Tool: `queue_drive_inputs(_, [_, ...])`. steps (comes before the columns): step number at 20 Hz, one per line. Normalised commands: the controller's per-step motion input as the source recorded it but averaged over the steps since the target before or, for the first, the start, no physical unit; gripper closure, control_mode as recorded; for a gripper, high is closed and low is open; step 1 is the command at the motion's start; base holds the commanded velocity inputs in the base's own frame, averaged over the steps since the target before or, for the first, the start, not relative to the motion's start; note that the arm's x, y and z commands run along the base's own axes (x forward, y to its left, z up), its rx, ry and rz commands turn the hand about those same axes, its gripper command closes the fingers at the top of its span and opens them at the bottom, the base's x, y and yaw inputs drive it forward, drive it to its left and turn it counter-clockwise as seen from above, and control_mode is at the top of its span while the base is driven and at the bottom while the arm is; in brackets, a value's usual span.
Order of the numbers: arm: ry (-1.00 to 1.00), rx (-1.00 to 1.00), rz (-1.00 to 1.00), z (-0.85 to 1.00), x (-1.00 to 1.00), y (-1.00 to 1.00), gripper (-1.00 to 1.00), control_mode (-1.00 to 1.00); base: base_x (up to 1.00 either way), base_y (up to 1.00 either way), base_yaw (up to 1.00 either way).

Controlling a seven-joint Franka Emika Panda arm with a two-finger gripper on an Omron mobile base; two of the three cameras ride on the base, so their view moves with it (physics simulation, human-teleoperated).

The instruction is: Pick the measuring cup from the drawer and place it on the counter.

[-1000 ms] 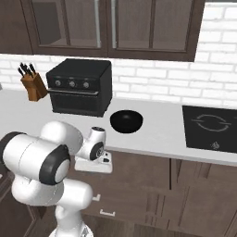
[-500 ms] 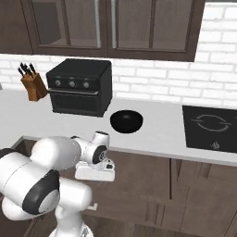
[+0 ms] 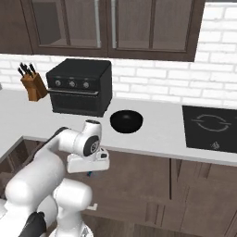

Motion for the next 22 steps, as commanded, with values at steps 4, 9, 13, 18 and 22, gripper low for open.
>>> queue_drive_inputs(4, [-0.01, 0.0, 0.04, -0.01, 0.39, 0.58, -1.0, -1.0, 0.0, 0.0, 0.0])
queue_drive_inputs(9, [0.0, 0.02, 0.0, -0.14, 0.54, 0.31, -1.0, -1.0, 0.0, 0.0, 0.0])
queue_drive_inputs(13, [0.0, 0.08, -0.05, -0.13, 0.43, 0.04, -1.0, -1.0, 0.0, 0.0, 0.0])
queue_drive_inputs(18, [-0.01, 0.11, -0.15, -0.25, 0.12, 0.0, -1.0, -1.0, 0.0, 0.0, 0.0])
queue_drive_inputs(22, [-0.03, 0.09, -0.22, -0.36, 0.12, 0.03, -1.0, -1.0, 0.0, 0.0, 0.0])
